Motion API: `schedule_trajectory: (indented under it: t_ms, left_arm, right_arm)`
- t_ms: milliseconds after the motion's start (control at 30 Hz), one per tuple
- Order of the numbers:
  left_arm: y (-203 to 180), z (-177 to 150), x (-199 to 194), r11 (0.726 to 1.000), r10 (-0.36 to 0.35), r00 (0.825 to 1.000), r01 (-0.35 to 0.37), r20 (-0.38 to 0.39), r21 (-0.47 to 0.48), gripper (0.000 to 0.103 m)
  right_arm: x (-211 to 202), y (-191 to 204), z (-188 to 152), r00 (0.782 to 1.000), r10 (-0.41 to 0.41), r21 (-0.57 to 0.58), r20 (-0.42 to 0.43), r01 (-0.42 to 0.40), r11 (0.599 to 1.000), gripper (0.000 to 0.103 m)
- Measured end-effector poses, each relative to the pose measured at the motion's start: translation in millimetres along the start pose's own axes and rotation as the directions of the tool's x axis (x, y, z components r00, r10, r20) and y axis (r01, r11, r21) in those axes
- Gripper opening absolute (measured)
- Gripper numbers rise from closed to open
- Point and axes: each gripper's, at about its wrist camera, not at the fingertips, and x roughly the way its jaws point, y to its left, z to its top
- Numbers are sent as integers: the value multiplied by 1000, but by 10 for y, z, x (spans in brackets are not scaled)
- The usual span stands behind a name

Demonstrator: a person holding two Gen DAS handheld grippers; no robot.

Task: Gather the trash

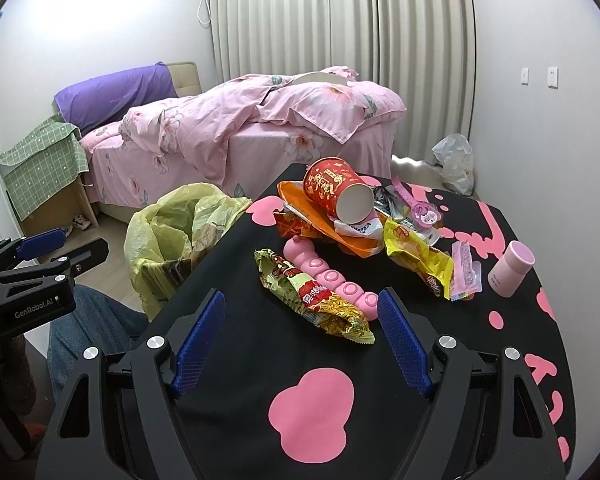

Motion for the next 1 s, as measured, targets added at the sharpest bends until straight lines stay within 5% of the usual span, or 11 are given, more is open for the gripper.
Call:
schedule_trajectory:
  t_ms: [1000]
  left_arm:
    - [142,154,-62,1000,4,1000,-4,9,-4,73]
  right_arm:
    - [1,-7,12,1000,3,5,-5,-3,1000,75]
